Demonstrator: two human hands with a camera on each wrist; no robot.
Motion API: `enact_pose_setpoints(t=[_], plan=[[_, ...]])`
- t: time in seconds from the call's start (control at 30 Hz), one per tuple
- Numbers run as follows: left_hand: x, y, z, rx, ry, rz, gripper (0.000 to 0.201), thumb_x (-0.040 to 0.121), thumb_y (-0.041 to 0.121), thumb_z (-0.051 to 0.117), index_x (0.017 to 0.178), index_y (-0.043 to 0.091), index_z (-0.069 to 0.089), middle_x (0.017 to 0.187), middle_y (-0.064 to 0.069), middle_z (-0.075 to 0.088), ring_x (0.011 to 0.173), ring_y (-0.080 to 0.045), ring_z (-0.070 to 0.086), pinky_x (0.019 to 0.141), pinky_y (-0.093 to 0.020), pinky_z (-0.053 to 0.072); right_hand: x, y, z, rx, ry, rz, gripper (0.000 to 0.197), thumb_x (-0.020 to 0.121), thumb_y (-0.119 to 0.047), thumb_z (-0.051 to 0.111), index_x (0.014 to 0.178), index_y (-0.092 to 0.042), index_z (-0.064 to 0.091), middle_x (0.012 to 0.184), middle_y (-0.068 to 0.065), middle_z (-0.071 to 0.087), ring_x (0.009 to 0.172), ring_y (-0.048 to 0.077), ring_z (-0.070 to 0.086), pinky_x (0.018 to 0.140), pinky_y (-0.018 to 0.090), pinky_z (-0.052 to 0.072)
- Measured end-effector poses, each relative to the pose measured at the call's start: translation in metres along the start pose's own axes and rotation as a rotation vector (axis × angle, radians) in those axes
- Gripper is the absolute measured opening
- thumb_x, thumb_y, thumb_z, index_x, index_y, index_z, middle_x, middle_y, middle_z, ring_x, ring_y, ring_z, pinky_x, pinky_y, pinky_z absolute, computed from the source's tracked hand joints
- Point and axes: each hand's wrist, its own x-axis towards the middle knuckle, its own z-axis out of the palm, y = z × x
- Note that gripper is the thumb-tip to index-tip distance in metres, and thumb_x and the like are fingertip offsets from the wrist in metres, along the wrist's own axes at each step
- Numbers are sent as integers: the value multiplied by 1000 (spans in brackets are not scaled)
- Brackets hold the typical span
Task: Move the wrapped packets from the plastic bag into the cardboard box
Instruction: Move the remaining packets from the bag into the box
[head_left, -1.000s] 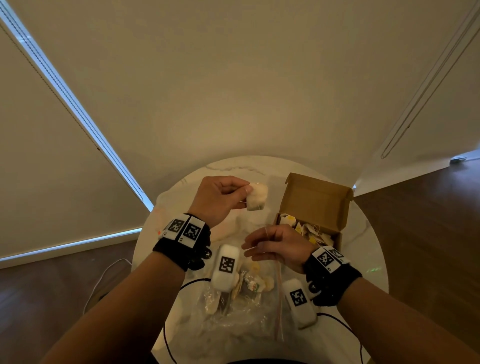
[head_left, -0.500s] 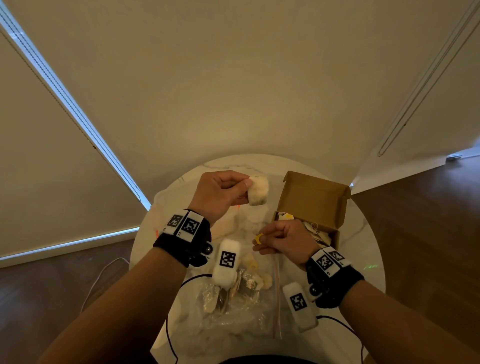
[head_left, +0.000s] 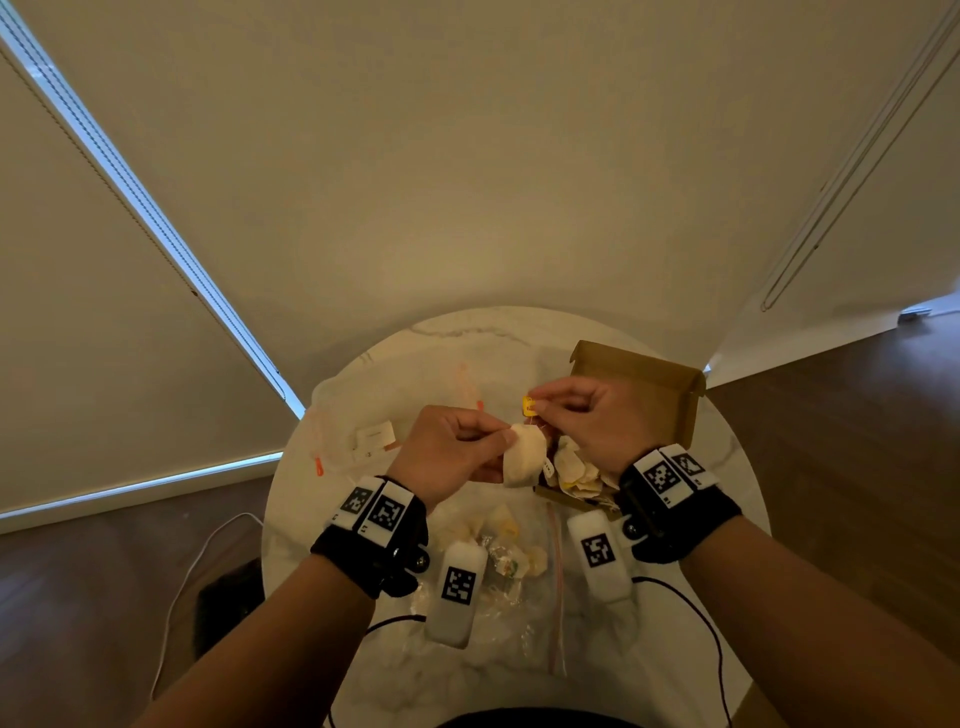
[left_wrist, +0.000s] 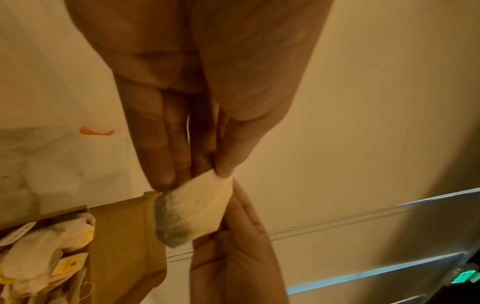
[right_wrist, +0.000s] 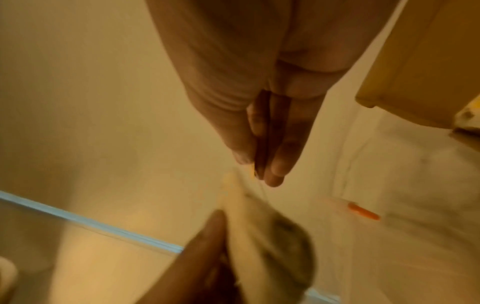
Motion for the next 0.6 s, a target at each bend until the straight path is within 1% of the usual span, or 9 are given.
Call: enact_pose_setpoints(t=[0.07,0.13,0.2,0.3,0.37,0.43,0.47,0.53,0.6], plan=[[0,-2,1,2,11,-13,7,86,3,69,84,5,75,79,-17,75,67,-24,71,68,-40,61,0,-8,2,36,-7,-45,18,85,-1,69,102,-6,71,83,14,75,75,24,72,68,26,58],[-1,-1,2,-3,21,-17,7,87,3,68,84,5,75,78,-16,74,65,-23,71,66,-38,61,-2,-12,3,-7,-14,-111,14,85,-1,69,98,-3,72,83,13,75,73,22,72,68,25,58],[-1,0,2,-15,31,-22,8,87,2,68,83,6,74,77,-14,74,64,-23,71,63,-36,60,-6,-13,3,-84,-33,-197,10,84,-2,70,93,-4,75,83,9,75,75,20,71,70,25,58],[1,2,0,-52,27,-24,8,88,3,67,84,5,74,77,-13,74,66,-22,71,61,-31,58,-14,-9,1,-167,-67,-292,11,83,-3,71,90,-9,77,85,4,74,79,20,69,73,31,59],[1,4,-1,-90,11,-31,8,89,4,66,87,3,74,79,-13,74,69,-23,71,61,-30,57,-19,-5,-1,-149,-108,-307,13,83,-3,70,91,-11,77,87,3,75,81,21,70,75,36,59],[1,5,-1,-120,-3,-36,9,89,5,65,89,1,73,79,-12,74,68,-21,70,61,-29,57,-22,-3,-2,-123,-144,-296,14,83,-5,70,95,-9,76,90,5,75,83,26,71,76,43,59],[2,5,-2,-125,-9,-35,9,90,4,64,89,1,72,78,-12,74,68,-21,70,60,-28,56,-23,-2,-3,-130,-150,-302,14,83,-6,71,95,-9,76,90,5,75,83,26,71,76,44,59],[1,5,-2,-116,-17,-25,9,90,4,63,89,0,72,79,-12,73,68,-20,69,61,-29,57,-25,0,-4,-180,-138,-329,13,83,-6,72,95,-10,76,91,3,75,83,21,71,77,42,59],[1,5,-2,-102,-19,-8,9,90,3,64,88,1,72,79,-12,73,69,-20,69,63,-31,58,-25,-1,-4,-207,-117,-320,11,83,-7,72,92,-11,77,89,1,74,83,18,70,77,41,58]])
